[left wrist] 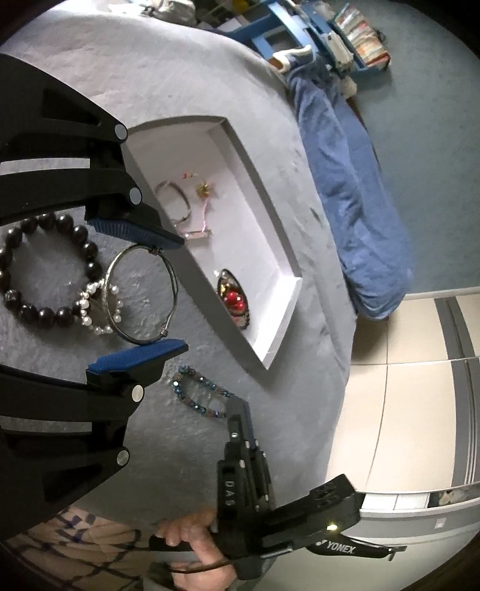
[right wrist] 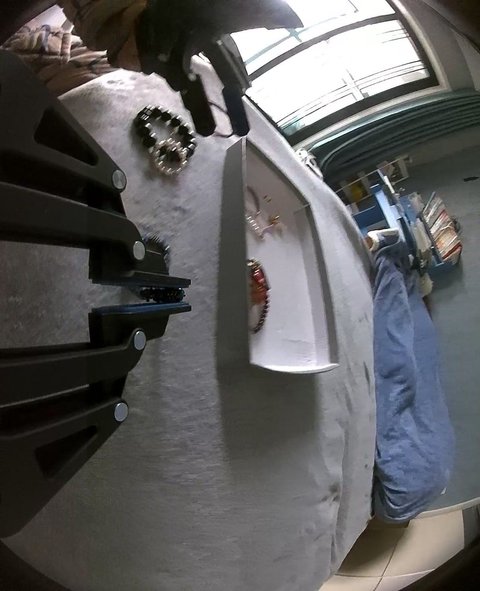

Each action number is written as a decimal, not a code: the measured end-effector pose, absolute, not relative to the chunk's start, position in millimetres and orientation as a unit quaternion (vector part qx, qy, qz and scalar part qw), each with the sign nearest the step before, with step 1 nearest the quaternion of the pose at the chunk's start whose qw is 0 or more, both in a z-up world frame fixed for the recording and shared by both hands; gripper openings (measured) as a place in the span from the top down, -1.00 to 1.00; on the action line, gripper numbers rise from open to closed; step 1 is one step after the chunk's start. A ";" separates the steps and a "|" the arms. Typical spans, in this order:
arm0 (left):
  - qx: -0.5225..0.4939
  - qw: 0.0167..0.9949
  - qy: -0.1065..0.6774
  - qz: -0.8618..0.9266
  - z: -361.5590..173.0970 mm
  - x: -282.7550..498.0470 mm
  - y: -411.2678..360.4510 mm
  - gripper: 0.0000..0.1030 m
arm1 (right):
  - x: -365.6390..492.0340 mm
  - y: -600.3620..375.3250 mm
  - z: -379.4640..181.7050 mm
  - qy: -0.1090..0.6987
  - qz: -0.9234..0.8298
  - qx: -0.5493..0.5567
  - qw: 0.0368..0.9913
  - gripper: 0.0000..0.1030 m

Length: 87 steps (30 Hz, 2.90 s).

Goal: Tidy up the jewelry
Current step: 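Carry the silver hoop in the left gripper and blue bracelet in the right over the tray, then open the right gripper to drop the blue bracelet while the left gripper drops the silver hoop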

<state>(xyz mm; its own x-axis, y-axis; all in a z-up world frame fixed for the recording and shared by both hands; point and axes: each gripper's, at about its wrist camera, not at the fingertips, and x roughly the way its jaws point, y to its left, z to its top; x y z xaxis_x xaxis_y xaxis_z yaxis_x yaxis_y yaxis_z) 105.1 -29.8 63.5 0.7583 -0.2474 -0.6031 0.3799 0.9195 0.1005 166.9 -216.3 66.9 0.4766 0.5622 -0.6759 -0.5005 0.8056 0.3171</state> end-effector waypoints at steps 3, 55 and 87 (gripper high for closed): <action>0.111 0.932 0.301 -0.168 64.0 103.9 -29.3 0.00 | 168.4 -215.1 76.1 0.399 0.315 0.044 0.860 0.86; 0.038 0.914 0.394 -0.093 32.5 236.6 12.7 0.00 | 260.8 -135.1 95.0 0.400 0.328 0.015 0.856 0.86; 0.051 0.923 0.369 -0.092 45.6 207.8 2.4 -0.70 | 234.2 -160.9 72.9 0.409 0.286 0.004 0.866 0.31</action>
<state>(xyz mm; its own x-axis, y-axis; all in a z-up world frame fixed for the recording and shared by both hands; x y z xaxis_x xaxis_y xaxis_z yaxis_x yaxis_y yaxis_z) 207.8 2.4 45.6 0.7108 -0.1317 -0.6909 0.2067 0.9781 0.0262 234.2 -160.9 72.9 0.5012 0.4989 -0.7070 -0.4925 0.8363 0.2409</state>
